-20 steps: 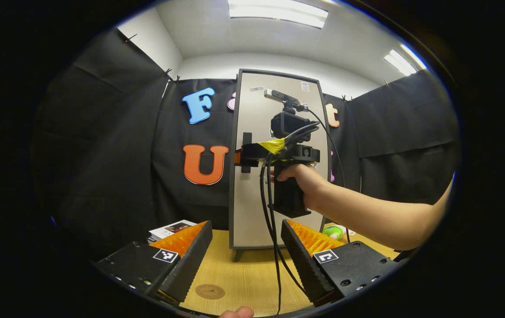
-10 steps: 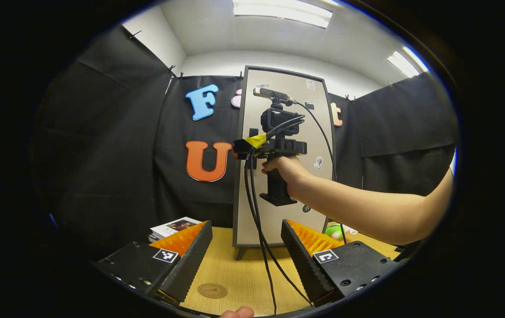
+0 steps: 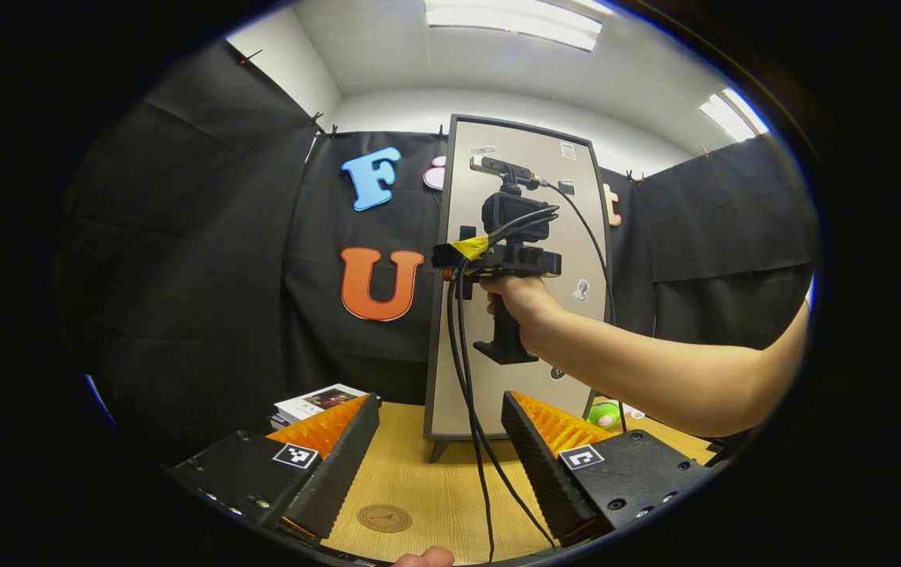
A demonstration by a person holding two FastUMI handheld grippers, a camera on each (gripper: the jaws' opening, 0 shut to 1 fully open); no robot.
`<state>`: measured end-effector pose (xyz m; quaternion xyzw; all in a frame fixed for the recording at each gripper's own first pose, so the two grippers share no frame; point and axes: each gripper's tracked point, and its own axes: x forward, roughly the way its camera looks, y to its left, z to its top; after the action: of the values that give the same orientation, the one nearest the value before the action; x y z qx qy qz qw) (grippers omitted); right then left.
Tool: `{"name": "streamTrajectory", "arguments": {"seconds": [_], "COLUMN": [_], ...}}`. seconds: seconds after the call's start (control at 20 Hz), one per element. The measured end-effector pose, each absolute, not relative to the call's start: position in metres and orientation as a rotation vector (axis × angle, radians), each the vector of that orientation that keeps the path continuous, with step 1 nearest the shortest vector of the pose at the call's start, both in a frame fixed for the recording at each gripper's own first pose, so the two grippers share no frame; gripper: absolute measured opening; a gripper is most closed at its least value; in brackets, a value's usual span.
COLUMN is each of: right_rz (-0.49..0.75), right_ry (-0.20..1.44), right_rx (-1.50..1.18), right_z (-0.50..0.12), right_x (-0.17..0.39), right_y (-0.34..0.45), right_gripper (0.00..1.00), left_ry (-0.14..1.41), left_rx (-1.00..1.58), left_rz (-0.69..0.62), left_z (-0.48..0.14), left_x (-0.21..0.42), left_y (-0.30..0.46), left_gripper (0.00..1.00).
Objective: Open the cabinet door with the right hand, grasp the bottle in the cabinet with the left hand and place it on the coaster, then close the cabinet door with the right hand.
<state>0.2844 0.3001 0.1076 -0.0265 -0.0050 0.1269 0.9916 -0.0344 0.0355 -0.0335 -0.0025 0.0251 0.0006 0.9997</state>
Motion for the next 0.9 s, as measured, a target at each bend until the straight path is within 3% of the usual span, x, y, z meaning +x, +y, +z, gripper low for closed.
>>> {"name": "streamTrajectory", "arguments": {"seconds": [0.15,0.4,0.9], "right_rz": [0.259,0.296,0.402], "right_ry": [-0.004,0.008,-0.004], "right_rx": [-0.056,-0.054,-0.034], "right_z": [0.108,0.108,0.106], "right_x": [0.284,0.273,0.175], "right_y": [0.3,0.299,0.262], "right_gripper": [0.21,0.22,0.22], "left_ry": [0.048,0.035,0.037], "left_rx": [-0.004,-0.001,-0.007], "left_rz": [0.001,-0.009,-0.01], "left_z": [-0.032,-0.028,-0.027], "left_x": [-0.035,-0.037,-0.043], "left_y": [0.036,0.034,0.036], "left_gripper": [0.95,0.95,0.95]}}
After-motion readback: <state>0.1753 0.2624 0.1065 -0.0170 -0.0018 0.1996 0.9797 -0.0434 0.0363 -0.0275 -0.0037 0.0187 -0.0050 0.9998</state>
